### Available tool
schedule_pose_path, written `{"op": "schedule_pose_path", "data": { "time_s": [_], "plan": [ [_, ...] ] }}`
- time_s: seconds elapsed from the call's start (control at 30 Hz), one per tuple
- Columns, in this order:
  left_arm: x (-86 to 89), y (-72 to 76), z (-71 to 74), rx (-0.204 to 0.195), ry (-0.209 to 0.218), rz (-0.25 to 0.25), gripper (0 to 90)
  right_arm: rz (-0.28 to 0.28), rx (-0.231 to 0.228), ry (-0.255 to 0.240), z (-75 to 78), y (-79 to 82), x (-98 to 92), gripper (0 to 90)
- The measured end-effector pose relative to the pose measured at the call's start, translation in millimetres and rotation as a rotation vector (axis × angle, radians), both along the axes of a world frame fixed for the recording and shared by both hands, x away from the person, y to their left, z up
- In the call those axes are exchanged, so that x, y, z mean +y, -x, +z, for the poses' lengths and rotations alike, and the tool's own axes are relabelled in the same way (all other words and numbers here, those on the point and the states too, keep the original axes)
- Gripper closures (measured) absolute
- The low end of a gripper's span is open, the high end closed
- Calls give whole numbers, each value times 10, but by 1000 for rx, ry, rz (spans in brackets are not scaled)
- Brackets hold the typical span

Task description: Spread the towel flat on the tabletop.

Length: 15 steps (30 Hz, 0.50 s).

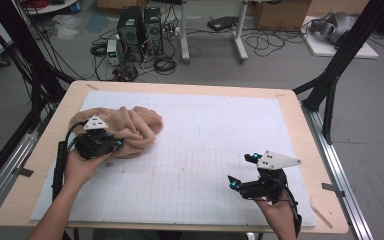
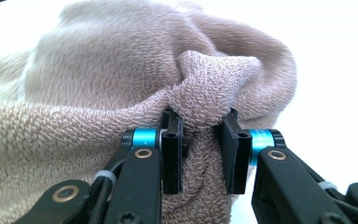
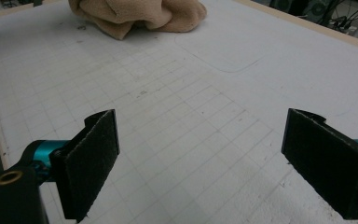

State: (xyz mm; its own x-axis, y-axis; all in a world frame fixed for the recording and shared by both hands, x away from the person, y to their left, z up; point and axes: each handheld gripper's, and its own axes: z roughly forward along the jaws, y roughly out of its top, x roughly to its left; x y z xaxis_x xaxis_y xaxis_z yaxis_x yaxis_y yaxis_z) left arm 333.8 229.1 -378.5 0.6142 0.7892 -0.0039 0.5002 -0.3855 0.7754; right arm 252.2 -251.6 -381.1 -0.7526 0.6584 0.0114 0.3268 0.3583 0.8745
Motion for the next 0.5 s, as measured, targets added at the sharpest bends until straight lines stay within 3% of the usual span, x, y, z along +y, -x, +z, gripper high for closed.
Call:
{"op": "schedule_pose_path", "data": {
  "time_s": [0.13,0.23,0.5],
  "plan": [
    [-100,127,35,-10,11,-42,731,-2,-4,-2,8,-1,-7,101],
    [-223,312,34,-23,34,-91,732,-3,-6,-1,14,2,-5,101],
    [-340,655,-23,-55,65,-142,732,-8,-8,1,-1,11,-20,101]
  ]
}}
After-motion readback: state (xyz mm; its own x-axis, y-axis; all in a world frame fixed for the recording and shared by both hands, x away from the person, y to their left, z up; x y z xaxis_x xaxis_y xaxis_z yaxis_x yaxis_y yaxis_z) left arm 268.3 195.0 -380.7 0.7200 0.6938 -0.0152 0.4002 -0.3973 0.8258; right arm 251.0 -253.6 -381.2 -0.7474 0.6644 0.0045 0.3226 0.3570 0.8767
